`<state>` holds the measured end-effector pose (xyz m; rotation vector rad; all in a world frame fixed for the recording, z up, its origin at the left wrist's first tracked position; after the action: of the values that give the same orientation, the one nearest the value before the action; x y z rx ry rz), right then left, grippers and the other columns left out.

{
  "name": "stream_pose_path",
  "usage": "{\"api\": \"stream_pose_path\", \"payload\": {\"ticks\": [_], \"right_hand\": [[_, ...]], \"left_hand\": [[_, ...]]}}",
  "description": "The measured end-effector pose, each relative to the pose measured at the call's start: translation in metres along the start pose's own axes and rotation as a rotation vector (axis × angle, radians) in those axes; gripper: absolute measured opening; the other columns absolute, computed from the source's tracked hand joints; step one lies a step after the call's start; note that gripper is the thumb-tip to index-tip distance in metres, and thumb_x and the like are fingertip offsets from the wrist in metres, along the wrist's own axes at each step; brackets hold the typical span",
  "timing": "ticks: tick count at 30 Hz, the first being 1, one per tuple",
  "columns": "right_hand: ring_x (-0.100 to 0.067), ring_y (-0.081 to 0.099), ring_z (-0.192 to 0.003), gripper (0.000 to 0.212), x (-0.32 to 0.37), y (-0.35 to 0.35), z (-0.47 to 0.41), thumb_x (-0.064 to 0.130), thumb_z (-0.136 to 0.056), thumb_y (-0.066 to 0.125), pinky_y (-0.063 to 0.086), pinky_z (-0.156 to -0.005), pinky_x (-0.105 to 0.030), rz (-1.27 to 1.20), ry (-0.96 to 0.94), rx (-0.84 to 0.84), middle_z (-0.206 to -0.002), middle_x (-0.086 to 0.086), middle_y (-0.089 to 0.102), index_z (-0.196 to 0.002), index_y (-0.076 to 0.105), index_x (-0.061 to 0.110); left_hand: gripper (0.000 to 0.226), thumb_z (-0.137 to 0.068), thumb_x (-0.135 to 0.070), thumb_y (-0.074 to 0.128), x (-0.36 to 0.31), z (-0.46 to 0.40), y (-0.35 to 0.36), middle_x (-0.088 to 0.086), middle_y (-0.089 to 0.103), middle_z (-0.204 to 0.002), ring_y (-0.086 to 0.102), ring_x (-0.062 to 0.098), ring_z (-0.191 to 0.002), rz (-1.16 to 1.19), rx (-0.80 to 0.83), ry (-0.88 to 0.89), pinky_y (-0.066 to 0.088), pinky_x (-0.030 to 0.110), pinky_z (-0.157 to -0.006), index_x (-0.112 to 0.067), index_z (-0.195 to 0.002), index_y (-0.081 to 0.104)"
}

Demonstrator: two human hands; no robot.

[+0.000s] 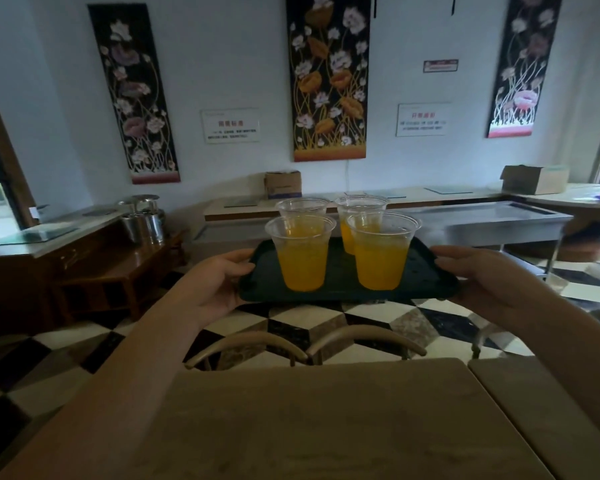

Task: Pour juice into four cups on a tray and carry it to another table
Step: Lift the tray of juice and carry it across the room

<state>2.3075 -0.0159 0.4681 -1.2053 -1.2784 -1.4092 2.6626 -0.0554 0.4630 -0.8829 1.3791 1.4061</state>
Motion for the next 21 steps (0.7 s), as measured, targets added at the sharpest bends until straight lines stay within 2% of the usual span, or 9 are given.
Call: {"api": "stream_pose_path", "payload": {"ticks": [3,7,9,13,15,17,19,21], "right_hand": [[-0.028,0.068,-0.099,0.032,-0.003,0.019,-0.012,-0.001,-0.098,0.047,0.060,-0.061,-0.026,-0.035,-0.004,0.008,-0.117,-0.019,0.069,-0.125,0.064,0.005],[-0.028,0.066,-0.103,0.033,-0.006,0.040,-0.030,-0.001,-0.100,0.044,0.061,-0.066,-0.028,-0.043,0.012,0.029,-0.120,-0.019,0.067,-0.127,0.062,0.003],[-0.030,0.065,-0.103,0.033,-0.007,0.048,-0.041,-0.003,-0.100,0.042,0.063,-0.074,-0.032,-0.044,0.010,0.041,-0.120,-0.021,0.066,-0.127,0.061,0.002],[-0.033,0.064,-0.108,0.033,-0.007,0.057,-0.071,-0.006,-0.098,0.042,0.053,-0.094,-0.042,-0.049,-0.004,0.038,-0.119,-0.021,0.067,-0.121,0.064,0.003],[-0.034,0.064,-0.108,0.032,-0.007,0.057,-0.089,-0.006,-0.098,0.043,0.053,-0.095,-0.044,-0.047,-0.011,0.041,-0.118,-0.019,0.067,-0.118,0.065,0.006],[-0.034,0.063,-0.111,0.034,-0.009,0.054,-0.110,-0.003,-0.098,0.044,0.054,-0.094,-0.046,-0.035,-0.010,0.051,-0.121,-0.018,0.066,-0.124,0.063,0.006],[-0.035,0.061,-0.114,0.035,-0.010,0.052,-0.131,-0.001,-0.099,0.044,0.052,-0.096,-0.049,-0.001,-0.008,0.071,-0.124,-0.017,0.065,-0.126,0.063,0.008],[-0.035,0.061,-0.112,0.034,-0.009,0.049,-0.149,-0.002,-0.099,0.042,0.053,-0.094,-0.048,0.008,-0.009,0.075,-0.122,-0.016,0.065,-0.123,0.065,0.009]], "left_hand": [[0.038,-0.095,0.002,0.047,-0.010,-0.013,-0.017,0.018,0.068,-0.127,0.067,0.036,-0.114,-0.002,0.033,-0.004,0.063,0.039,-0.068,-0.008,-0.125,0.068],[0.041,-0.090,0.001,0.050,-0.018,-0.031,-0.035,0.018,0.068,-0.129,0.068,0.035,-0.115,0.017,0.048,0.007,0.063,0.040,-0.075,-0.008,-0.127,0.068],[0.043,-0.089,0.001,0.051,-0.020,-0.043,-0.043,0.018,0.068,-0.130,0.068,0.035,-0.116,0.027,0.064,0.011,0.062,0.039,-0.078,-0.007,-0.129,0.067],[0.042,-0.094,0.003,0.046,-0.023,-0.067,-0.050,0.016,0.071,-0.126,0.071,0.035,-0.111,0.045,0.091,0.016,0.063,0.037,-0.070,-0.008,-0.129,0.067],[0.042,-0.095,0.003,0.045,-0.025,-0.081,-0.049,0.015,0.073,-0.123,0.071,0.033,-0.109,0.054,0.093,0.021,0.063,0.036,-0.068,-0.009,-0.127,0.068],[0.040,-0.094,0.002,0.046,-0.027,-0.095,-0.047,0.015,0.074,-0.119,0.072,0.032,-0.107,0.048,0.068,0.039,0.063,0.034,-0.067,-0.010,-0.123,0.070],[0.038,-0.093,0.003,0.047,-0.027,-0.111,-0.045,0.015,0.077,-0.112,0.076,0.029,-0.098,0.066,0.030,0.057,0.062,0.032,-0.064,-0.010,-0.116,0.074],[0.038,-0.092,0.005,0.047,-0.026,-0.126,-0.040,0.014,0.078,-0.109,0.077,0.028,-0.093,0.075,0.011,0.060,0.062,0.031,-0.063,-0.010,-0.116,0.073]]}}
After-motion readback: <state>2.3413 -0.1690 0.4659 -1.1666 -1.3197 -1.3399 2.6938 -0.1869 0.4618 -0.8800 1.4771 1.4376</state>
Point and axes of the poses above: each hand's wrist, its own z-axis away from the middle knuckle, its own y-axis out of the palm, x = y × z, the point moved 8 cm from there along -z, towards the middle knuckle
